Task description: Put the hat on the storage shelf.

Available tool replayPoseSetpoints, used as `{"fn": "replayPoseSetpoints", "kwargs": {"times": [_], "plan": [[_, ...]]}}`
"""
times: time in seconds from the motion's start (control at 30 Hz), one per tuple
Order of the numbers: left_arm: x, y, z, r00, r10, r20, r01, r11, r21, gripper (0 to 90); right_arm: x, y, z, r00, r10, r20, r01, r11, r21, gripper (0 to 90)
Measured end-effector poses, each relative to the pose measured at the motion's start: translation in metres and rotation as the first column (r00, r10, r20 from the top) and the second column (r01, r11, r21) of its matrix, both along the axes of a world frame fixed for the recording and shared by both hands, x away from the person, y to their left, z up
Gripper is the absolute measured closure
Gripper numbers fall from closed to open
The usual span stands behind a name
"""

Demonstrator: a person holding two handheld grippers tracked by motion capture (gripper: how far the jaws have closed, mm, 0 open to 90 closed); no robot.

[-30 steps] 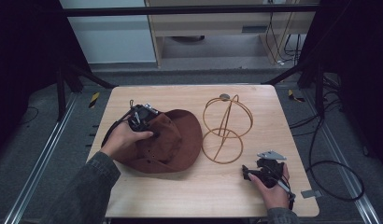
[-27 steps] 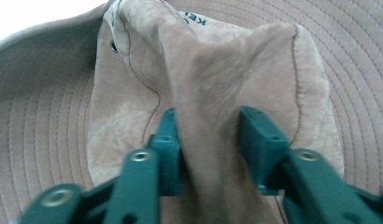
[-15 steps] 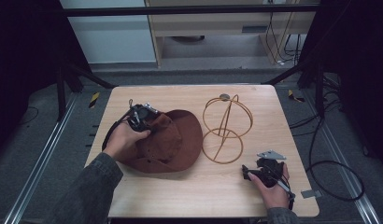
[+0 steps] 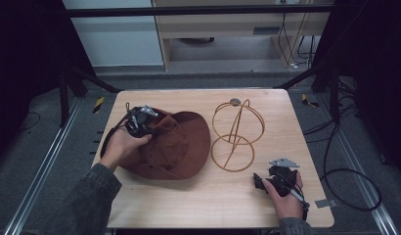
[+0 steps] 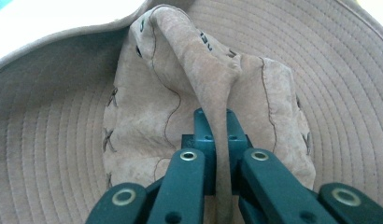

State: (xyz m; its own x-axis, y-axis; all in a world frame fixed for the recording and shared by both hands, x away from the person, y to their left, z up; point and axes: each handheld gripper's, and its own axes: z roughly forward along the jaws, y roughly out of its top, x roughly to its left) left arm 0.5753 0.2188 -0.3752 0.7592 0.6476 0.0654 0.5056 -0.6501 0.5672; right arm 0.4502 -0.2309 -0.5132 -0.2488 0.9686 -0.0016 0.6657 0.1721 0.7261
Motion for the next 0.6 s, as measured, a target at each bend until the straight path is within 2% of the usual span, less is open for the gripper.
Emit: {"fn": "replayPoseSetpoints", "kwargs": {"times": [0.33, 0.4, 0.6], "plan": [[-0.017, 0.018, 0.019, 0.9985, -0.002, 0.055, 0.003, 0.9995, -0.033, 88.5, 0.0, 0.0, 0.0, 1.0, -0.002, 0.0, 0.002, 1.0, 0.0, 0.4], [-0.021, 0.024, 0.024, 0.9969, 0.005, 0.079, -0.003, 0.9994, -0.035, 88.6, 0.0, 0.0, 0.0, 1.0, -0.003, 0.001, 0.003, 1.0, 0.0, 0.4], [-0.032, 0.036, 0.033, 0.9954, 0.0, 0.096, 0.005, 0.9989, -0.047, 88.6, 0.0, 0.0, 0.0, 1.0, -0.003, 0.0, 0.003, 1.0, 0.0, 0.4]]}}
